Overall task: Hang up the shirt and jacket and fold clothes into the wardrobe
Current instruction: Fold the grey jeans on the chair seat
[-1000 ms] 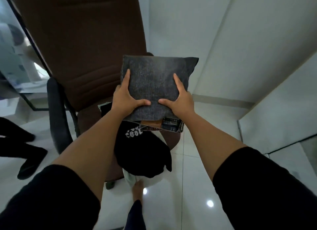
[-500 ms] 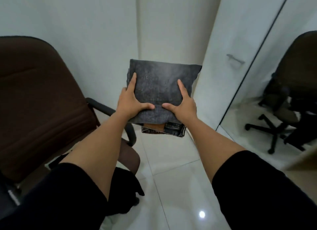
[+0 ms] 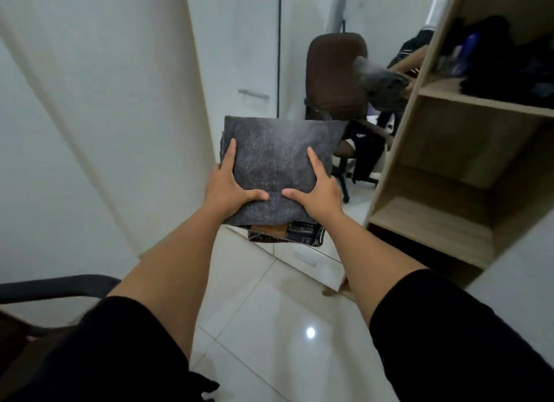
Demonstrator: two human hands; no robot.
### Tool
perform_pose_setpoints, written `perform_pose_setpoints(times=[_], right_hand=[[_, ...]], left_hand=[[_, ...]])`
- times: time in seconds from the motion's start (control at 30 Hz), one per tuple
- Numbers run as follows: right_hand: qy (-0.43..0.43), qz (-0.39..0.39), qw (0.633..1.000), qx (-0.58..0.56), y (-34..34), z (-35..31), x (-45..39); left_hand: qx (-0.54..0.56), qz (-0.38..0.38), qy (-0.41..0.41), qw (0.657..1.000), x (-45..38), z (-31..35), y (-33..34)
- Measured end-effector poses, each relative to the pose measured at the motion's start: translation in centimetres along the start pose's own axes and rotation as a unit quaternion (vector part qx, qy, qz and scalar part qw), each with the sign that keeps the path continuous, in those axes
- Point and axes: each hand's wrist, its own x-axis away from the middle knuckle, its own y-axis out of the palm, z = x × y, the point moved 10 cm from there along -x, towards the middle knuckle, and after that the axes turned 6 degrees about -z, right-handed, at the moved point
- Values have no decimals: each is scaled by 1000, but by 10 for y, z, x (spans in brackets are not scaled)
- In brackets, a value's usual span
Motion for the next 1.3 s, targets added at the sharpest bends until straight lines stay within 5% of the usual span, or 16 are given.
perform_pose_setpoints(times=[0.37,0.67,1.3], right_hand=[[124,138,982,35,-154,127,37],[149,183,971,38,-256,226,19],[118,278,946,114,-279,496,-53]], left_hand=[[22,-162,118,979,-36,118,188],[44,-210,147,966,-73,197,323],[68,-216,255,940,-155,152,606]])
